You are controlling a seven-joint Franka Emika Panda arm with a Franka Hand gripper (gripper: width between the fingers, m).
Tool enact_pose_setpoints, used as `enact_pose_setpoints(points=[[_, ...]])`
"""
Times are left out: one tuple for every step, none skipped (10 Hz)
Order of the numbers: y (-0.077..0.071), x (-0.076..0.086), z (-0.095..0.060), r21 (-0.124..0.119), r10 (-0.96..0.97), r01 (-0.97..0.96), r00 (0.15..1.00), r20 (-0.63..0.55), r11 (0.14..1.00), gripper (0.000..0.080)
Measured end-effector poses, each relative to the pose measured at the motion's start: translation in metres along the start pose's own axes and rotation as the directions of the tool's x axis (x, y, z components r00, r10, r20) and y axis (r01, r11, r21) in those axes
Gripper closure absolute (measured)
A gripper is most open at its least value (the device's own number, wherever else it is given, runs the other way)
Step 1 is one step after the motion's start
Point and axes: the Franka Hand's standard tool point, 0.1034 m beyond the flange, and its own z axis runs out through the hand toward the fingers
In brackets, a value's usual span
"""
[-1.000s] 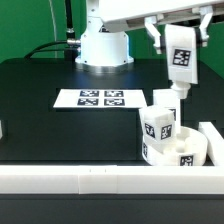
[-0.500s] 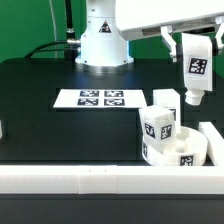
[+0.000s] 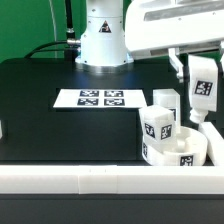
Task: Assemble stool
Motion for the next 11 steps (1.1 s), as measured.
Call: enact_pose_setpoints(points=[[0.0,-0.006,0.006,-0.004,-0.006,0.006,1.0,0.009,1.0,0.0473],[0.0,-0.007,0.007,-0.004,-0.007,0.007,1.0,0.01,1.0,0.0473],[0.0,-0.007,0.007,-0.005,-0.009,0.009,1.0,0.011,1.0,0.0473],[0.0,-0.007,0.007,-0.005,-0.01,0.01,1.0,0.012,1.0,0.0473],[0.0,-0.007,0.007,-0.005,-0.012,0.012,1.0,0.012,1.0,0.0473],[0.0,-0.007,0.007,-0.005,-0.013,0.014,1.0,0.012,1.0,0.0473],[0.001,-0.009,0.008,-0.006,-0.014,0.015,1.0,0.014,1.0,0.0473],[0.0,-0.015,0.011,-0.006,-0.02,0.02,1.0,0.018,1.0,0.0473],[-0.002,-0.019,0.013,-0.006,-0.024,0.025,0.999,0.026,1.0,0.0473],[-0.003,-0.021,0.014,-0.006,-0.026,0.026,0.999,0.029,1.0,0.0473],[-0.003,-0.025,0.016,-0.007,-0.029,0.029,0.999,0.035,1.0,0.0473]])
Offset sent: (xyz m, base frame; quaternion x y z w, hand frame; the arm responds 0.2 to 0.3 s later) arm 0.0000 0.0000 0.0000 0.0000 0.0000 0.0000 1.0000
